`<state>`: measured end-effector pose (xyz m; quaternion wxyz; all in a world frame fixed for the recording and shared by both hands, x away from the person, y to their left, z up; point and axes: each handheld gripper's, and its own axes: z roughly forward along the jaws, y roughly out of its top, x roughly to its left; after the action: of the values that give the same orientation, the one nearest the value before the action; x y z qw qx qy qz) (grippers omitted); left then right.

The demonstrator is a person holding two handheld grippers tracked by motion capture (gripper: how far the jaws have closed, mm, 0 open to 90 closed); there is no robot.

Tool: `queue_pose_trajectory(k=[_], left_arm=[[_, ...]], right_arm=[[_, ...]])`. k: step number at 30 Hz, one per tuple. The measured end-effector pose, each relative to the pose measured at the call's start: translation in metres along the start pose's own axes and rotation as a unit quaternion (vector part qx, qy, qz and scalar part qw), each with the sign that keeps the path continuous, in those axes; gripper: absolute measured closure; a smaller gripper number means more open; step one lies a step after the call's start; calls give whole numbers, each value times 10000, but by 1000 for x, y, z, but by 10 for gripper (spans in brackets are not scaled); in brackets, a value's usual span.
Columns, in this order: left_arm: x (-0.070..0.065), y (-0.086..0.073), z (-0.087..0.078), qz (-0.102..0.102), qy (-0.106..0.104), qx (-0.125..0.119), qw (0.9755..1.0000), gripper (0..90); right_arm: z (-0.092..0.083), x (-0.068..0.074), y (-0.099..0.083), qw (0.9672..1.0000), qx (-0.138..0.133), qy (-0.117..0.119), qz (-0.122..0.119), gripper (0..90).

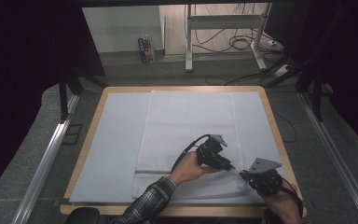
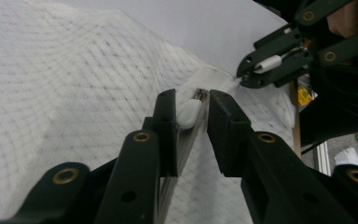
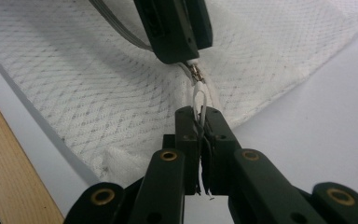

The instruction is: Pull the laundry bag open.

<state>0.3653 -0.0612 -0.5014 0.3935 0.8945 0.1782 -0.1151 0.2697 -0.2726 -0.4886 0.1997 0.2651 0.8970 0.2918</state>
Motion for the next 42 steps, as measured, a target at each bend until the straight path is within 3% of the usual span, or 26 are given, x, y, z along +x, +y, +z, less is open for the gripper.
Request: queue_pose_trajectory(k=[4, 9, 15, 21, 25, 29, 31, 34, 38, 39, 42], left_arm=[[0, -2, -4, -71, -213, -109, 9997, 774], [0, -2, -2, -42, -309, 8, 9995, 805], [-6, -2, 4, 112, -200, 159, 9996, 804], [-9, -3, -1, 192, -34, 65, 9998, 819], [-7, -4, -6, 164, -94, -70, 9998, 820], [-7, -8, -8, 172, -128, -142, 9997, 820], [-8, -10, -10, 162, -122, -193, 9996, 820], [-9, -13, -13, 203, -141, -274, 9993, 820], [-9, -17, -17, 247, -198, -416, 9986, 819], [-9, -17, -18, 271, -214, -412, 9986, 820], [-9, -18, -17, 336, -189, -402, 9984, 820]], right_arm=[[1, 0, 0, 10000, 29, -24, 11, 845], [0, 0, 0, 10000, 16, -47, -3, 844], [0, 0, 0, 10000, -41, -12, 23, 862], [0, -3, -1, 9998, -80, 106, 179, 854], [-2, -9, -3, 9989, -173, 148, 415, 757], [-3, -16, -5, 9966, -289, 162, 757, 526], [-1, -22, -6, 9940, -307, 231, 1029, 390], [5, -32, -7, 9879, -354, 481, 1430, 261], [15, -44, -6, 9765, -367, 1151, 1786, 252], [19, -46, -5, 9719, -385, 1371, 1872, 260], [26, -49, -2, 9658, -307, 1713, 1924, 365]])
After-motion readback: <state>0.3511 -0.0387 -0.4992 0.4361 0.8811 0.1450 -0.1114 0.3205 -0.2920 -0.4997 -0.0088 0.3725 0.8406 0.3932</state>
